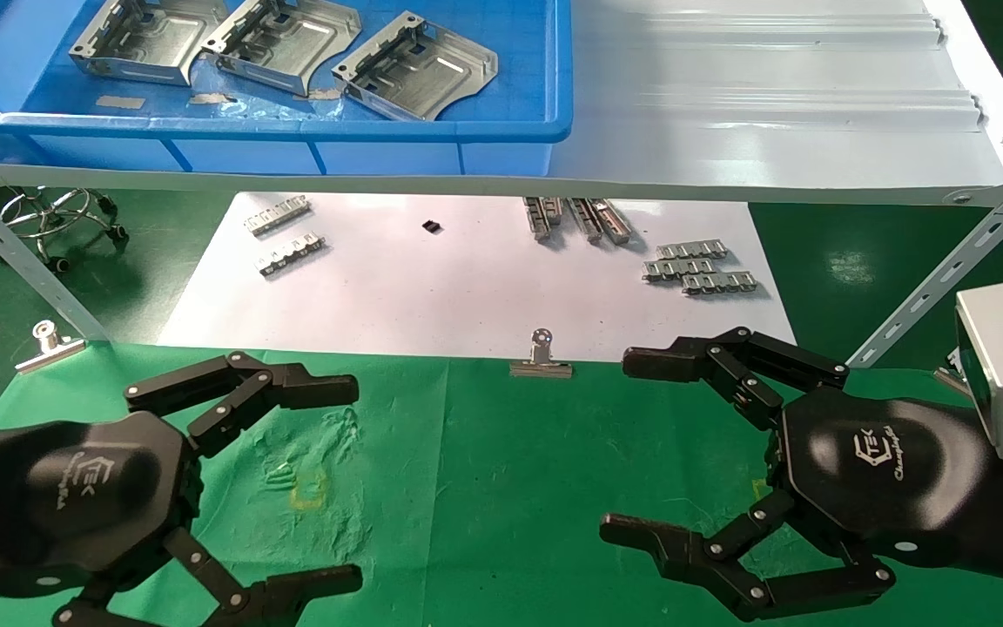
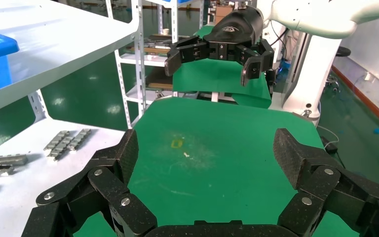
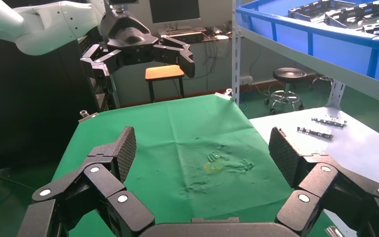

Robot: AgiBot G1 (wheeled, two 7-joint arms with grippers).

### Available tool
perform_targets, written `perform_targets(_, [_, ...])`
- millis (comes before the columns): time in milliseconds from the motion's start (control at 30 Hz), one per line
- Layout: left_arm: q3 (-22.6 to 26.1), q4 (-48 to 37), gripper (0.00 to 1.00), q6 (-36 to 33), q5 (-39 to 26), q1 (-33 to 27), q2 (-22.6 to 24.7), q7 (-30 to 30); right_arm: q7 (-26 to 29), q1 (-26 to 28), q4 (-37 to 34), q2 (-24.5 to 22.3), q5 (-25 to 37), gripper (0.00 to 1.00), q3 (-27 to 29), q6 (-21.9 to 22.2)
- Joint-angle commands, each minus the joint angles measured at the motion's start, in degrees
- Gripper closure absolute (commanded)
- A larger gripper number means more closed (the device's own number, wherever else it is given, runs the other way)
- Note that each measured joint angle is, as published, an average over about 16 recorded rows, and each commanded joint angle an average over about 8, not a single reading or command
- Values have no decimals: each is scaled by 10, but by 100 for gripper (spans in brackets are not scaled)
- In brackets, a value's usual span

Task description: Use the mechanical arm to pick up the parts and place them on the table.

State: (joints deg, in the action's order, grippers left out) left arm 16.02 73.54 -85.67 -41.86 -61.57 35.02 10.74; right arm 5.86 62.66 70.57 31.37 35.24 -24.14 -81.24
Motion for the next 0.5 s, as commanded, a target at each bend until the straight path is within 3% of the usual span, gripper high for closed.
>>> perform_targets(33, [0,0,0,0,0,0,0,0,0,0,0,0,0,0,0,0])
perform_targets(367, [0,0,0,0,0,0,0,0,0,0,0,0,0,3,0,0])
perform_targets(400, [0,0,0,0,0,0,0,0,0,0,0,0,0,10,0,0])
perform_targets(500, [0,0,0,0,0,0,0,0,0,0,0,0,0,47,0,0])
